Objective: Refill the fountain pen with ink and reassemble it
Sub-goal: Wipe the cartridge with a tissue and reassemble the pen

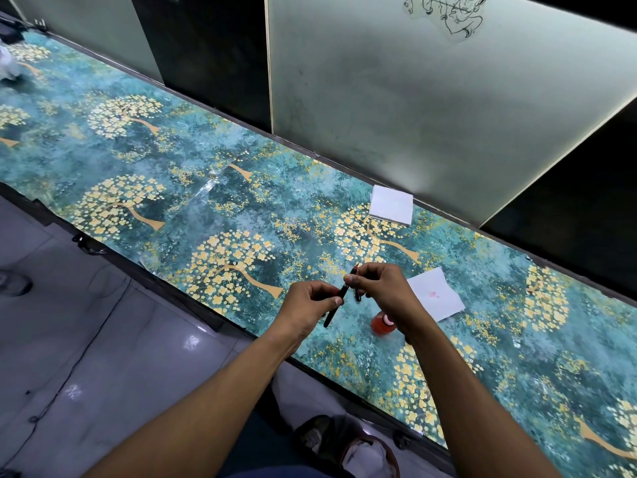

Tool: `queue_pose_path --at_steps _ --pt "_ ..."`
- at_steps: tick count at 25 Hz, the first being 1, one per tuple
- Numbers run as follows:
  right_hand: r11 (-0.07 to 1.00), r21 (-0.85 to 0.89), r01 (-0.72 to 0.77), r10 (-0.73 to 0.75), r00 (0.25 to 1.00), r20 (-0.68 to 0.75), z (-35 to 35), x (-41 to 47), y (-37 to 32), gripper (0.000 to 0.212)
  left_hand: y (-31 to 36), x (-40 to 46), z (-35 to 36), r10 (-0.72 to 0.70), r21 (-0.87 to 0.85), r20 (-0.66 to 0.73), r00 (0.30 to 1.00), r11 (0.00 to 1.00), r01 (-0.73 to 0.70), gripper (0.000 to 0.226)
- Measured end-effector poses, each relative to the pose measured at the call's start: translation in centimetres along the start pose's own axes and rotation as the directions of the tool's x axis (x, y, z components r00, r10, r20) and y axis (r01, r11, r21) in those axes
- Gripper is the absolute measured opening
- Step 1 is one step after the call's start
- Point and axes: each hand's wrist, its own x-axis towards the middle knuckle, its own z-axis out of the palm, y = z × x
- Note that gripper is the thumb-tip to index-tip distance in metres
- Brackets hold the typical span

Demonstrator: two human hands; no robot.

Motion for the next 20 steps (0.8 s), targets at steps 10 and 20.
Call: queue_pose_path --at_steps 10,20 --pt "0.771 -0.610 -0.181 0.098 0.981 -0.167 -1.1 6.2 3.1 0.020 -0.6 0.5 -1.0 -0.052 0.009 -0.048 0.997 0.999 0.053 0.017" --pt "0.668 -0.702 -0.249 0.133 0.967 -0.217 0.7 7.2 5.6 0.019 -0.5 1.0 -0.6 -0.088 0.032 -0.038 0.995 0.995 0.090 0.014"
